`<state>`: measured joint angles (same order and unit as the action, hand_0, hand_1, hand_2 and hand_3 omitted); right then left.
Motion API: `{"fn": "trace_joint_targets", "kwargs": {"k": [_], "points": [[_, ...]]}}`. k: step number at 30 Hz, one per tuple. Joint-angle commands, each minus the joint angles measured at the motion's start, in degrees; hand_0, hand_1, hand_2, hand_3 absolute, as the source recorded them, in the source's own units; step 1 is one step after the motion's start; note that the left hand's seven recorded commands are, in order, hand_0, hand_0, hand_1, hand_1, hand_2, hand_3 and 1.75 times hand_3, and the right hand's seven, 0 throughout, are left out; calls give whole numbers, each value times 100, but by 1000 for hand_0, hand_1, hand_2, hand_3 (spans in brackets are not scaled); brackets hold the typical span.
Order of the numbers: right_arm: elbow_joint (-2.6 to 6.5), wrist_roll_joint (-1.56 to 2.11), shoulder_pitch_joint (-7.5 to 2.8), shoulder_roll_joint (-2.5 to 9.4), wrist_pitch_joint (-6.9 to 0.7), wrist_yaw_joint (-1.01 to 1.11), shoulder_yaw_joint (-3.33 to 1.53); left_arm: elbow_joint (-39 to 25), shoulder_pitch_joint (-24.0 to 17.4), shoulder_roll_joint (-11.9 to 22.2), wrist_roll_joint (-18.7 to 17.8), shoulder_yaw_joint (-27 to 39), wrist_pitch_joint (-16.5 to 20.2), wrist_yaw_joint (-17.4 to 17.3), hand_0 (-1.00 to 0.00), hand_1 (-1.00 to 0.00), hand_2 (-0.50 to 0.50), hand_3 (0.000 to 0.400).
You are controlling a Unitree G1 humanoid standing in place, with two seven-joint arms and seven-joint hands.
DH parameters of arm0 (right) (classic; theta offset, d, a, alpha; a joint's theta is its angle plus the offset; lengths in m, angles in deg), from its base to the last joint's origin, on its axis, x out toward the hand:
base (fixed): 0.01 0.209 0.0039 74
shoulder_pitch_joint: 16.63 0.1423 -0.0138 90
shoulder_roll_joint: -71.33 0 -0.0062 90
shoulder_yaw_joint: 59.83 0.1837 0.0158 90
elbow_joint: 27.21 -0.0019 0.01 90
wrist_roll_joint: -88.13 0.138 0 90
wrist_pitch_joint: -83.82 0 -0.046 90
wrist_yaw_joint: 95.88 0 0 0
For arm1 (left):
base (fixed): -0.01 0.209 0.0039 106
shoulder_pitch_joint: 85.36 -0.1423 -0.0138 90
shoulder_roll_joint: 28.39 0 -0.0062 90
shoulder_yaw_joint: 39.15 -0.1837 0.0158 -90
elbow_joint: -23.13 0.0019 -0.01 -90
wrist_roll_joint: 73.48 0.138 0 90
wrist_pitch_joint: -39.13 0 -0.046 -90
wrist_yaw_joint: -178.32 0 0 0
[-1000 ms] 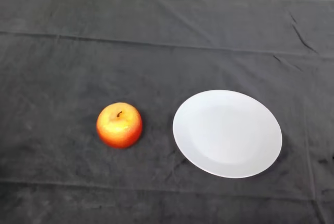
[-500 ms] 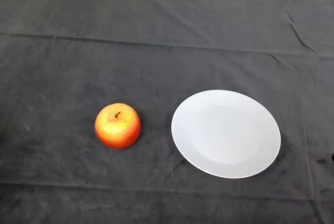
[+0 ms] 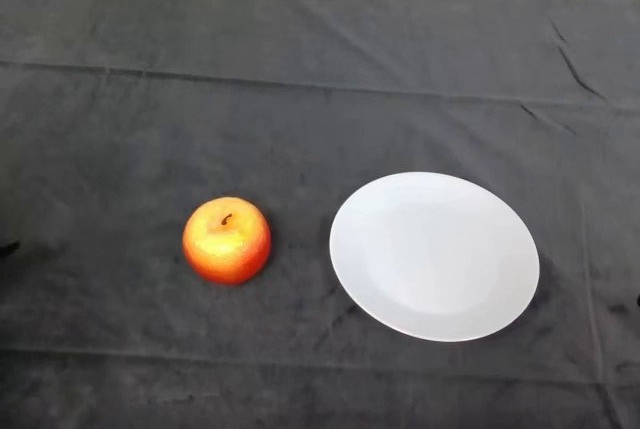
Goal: Move the apple to the plate
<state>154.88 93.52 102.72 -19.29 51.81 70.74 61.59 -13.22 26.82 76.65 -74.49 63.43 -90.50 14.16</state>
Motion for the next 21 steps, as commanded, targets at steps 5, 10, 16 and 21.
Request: {"fn": "trace_joint_targets", "kwargs": {"k": [5, 10, 16, 21], "points": [[492, 9, -576, 405, -462, -18, 52, -880, -88, -325, 313, -286, 370, 169, 0, 0, 0, 0], [477, 13, -581, 408, -471, -18, 46, -1595, -239, -487, 475, -499, 721, 182, 0, 0, 0, 0], [456, 22, -587, 411, -485, -18, 36, -2320, -476, -595, 550, -704, 1031, 64, 0, 0, 0, 0], [441, 31, -592, 413, -495, -18, 26, -2639, -650, -679, 610, -864, 1134, -4, 0, 0, 0, 0]]}}
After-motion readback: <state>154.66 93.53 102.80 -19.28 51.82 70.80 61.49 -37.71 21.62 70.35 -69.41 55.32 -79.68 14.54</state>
